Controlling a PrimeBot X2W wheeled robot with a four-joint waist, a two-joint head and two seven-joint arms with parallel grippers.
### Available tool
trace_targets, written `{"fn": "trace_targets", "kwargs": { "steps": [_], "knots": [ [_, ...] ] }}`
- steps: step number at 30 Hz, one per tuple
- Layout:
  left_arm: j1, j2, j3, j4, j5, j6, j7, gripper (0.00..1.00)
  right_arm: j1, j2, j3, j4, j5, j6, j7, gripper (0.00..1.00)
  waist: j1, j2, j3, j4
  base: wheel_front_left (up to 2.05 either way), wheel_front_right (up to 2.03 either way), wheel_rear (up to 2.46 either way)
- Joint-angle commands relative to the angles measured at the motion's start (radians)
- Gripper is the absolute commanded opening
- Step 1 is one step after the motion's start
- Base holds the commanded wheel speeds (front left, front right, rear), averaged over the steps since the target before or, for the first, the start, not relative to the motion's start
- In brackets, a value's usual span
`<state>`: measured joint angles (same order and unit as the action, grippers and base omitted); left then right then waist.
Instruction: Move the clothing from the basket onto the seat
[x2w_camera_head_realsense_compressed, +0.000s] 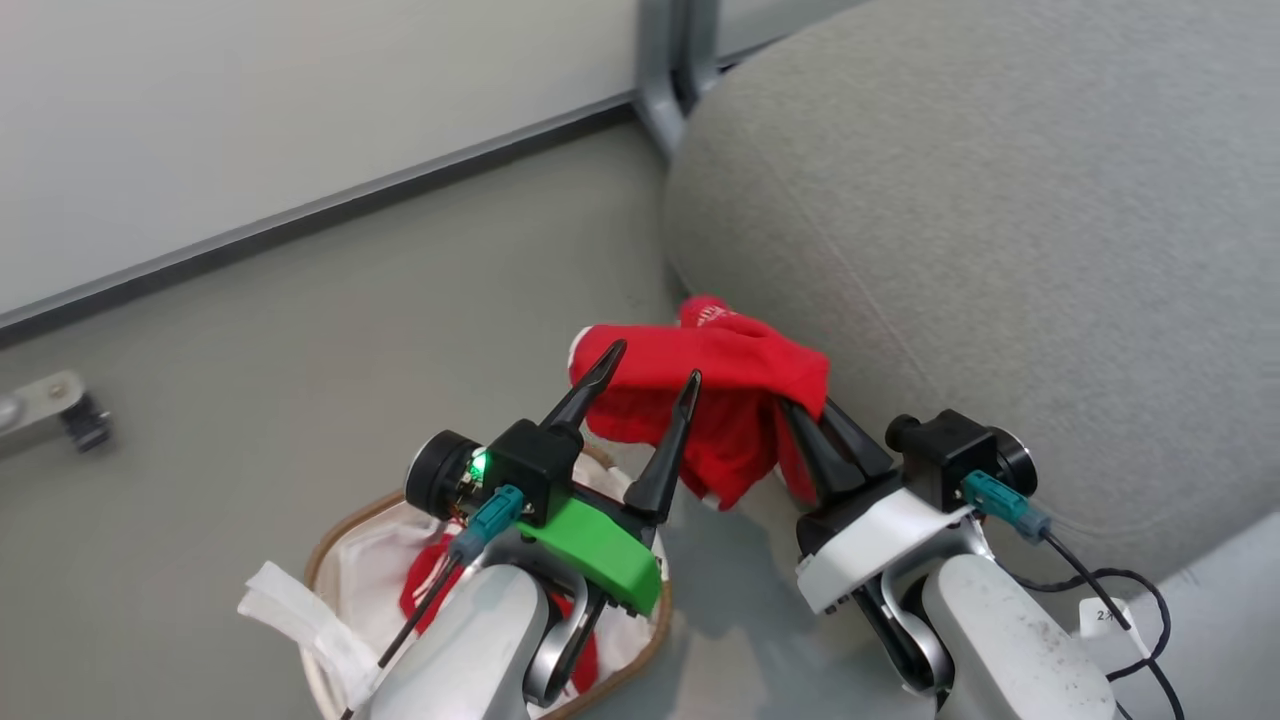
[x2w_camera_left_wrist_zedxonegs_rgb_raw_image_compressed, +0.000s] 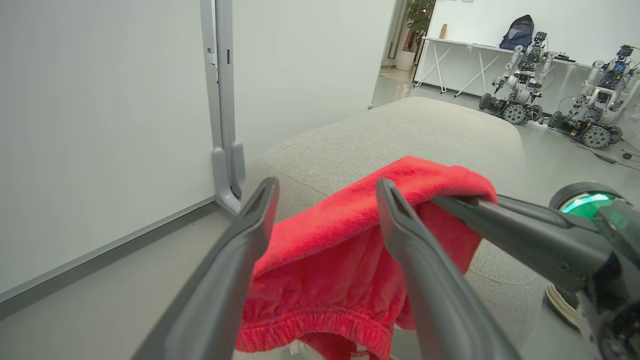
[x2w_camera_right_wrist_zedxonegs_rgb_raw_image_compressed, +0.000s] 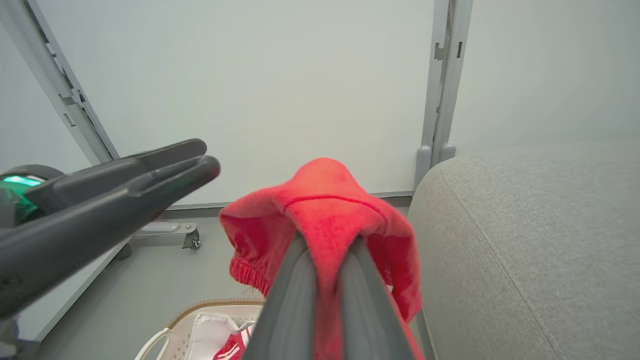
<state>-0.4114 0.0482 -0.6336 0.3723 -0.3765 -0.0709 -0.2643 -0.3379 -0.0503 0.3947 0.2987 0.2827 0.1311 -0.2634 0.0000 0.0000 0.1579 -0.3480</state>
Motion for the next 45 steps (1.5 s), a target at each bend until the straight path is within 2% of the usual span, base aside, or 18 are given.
{"fn": "trace_targets", "kwargs": {
  "steps": [1, 8, 16, 22, 30, 40, 45],
  "knots": [
    [-0.001, 0.005, 0.006, 0.007, 0.002, -0.004, 0.000, 1.00, 0.010, -0.002, -0.007, -0.005, 0.006, -0.001, -0.002, 0.00, 0.0000, 0.0000, 0.030, -0.118, 0.00, 0.00, 0.00],
    [-0.004, 0.005, 0.012, 0.021, 0.021, -0.009, 0.000, 1.00, 0.024, -0.002, -0.036, -0.014, -0.007, -0.001, -0.002, 0.00, 0.0000, 0.0000, 0.041, -0.178, 0.00, 0.00, 0.00],
    [0.004, 0.005, 0.022, 0.018, 0.026, -0.004, 0.000, 1.00, -0.037, -0.015, -0.102, -0.001, -0.048, -0.001, -0.002, 0.00, 0.0000, 0.0000, 0.077, -0.185, 0.00, 0.00, 0.00],
    [-0.027, 0.005, 0.024, 0.044, 0.061, -0.016, 0.000, 1.00, -0.200, -0.113, -0.134, 0.028, -0.078, -0.001, -0.002, 0.00, 0.0000, 0.0000, 0.153, -0.150, 0.00, 0.00, 0.00],
    [-0.075, 0.005, 0.053, 0.081, 0.115, -0.034, 0.000, 1.00, -0.443, -0.254, -0.204, 0.143, -0.096, -0.001, -0.002, 0.00, 0.0000, 0.0000, 0.278, -0.078, 0.00, 0.00, 0.00],
    [-0.145, 0.012, 0.091, 0.094, 0.168, -0.047, 0.000, 1.00, -0.671, -0.383, -0.387, 0.375, -0.063, -0.001, -0.002, 0.00, 0.0000, 0.0000, 0.431, 0.017, 0.00, 0.00, 0.00],
    [-0.170, 0.022, 0.117, 0.085, 0.181, -0.050, 0.000, 1.00, -0.726, -0.409, -0.507, 0.458, -0.072, -0.001, -0.002, 0.00, 0.0000, 0.0000, 0.487, 0.054, 0.00, 0.00, 0.00]
  ]
}}
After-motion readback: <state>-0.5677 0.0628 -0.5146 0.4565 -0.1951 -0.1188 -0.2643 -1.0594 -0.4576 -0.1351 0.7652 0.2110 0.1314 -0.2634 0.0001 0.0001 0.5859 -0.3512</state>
